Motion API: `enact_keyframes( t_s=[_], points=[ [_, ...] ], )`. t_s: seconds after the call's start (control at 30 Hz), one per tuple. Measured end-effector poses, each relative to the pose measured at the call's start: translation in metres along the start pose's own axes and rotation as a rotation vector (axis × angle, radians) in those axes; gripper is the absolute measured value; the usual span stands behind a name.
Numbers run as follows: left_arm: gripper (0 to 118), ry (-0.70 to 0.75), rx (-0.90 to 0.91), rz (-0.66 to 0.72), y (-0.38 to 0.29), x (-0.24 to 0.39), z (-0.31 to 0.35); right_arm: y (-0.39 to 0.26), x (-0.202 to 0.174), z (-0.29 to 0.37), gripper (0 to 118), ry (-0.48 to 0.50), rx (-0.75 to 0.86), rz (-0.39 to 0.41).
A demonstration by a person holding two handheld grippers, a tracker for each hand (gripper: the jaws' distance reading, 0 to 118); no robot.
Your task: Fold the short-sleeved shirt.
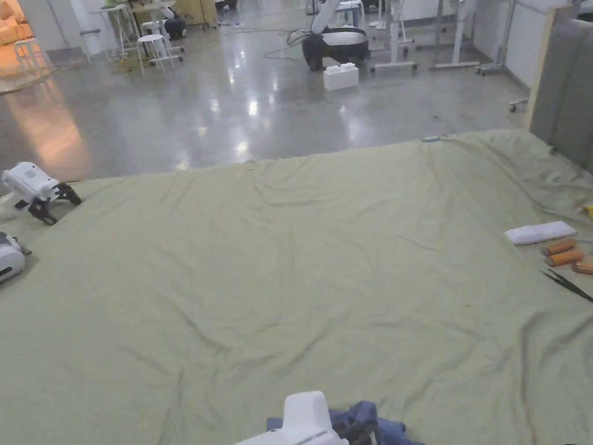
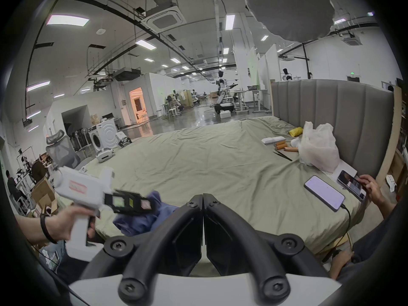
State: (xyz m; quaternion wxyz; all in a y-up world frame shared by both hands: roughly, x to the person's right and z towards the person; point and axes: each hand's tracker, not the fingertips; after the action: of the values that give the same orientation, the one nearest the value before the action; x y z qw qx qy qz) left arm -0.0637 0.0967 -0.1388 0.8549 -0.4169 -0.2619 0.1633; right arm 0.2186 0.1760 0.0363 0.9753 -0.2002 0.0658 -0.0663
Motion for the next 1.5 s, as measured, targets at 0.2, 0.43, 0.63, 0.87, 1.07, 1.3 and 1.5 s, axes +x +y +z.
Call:
enact_keyframes(
  t_s=[0.2,0.43,0.63,0.87,1.07,1.3,1.5],
  points=[
    [55,-0.039,-0.075,0.022,0.001,-0.006,0.0,-0.009,0.006,-0.001,0,-0.021,-0.03,-0.006],
    [0,-0.135,0.092,0.262,0.01,-0.048,0.048,-0.015,0.005,-0.003,0,-0.003,-0.049,-0.019],
    [0,-0.255,-0.103,0.384,-0.021,-0.061,-0.029,-0.02,0.001,-0.009,0,0.011,-0.087,-0.029],
    [0,-0.16,-0.128,0.277,-0.029,-0.047,-0.047,-0.036,-0.019,-0.047,0,0.085,-0.257,0.03],
    [1,-0.16,-0.107,0.266,-0.032,-0.046,-0.043,-0.038,-0.063,-0.153,0,0.249,-0.402,0.015],
    [99,-0.137,0.059,0.191,-0.017,-0.047,0.063,-0.032,-0.051,-0.168,0,0.275,-0.382,-0.148],
    [118,-0.11,0.21,0.277,0.002,-0.102,0.124,-0.061,-0.067,-0.216,0,0.197,-0.678,-0.035]
  ],
)
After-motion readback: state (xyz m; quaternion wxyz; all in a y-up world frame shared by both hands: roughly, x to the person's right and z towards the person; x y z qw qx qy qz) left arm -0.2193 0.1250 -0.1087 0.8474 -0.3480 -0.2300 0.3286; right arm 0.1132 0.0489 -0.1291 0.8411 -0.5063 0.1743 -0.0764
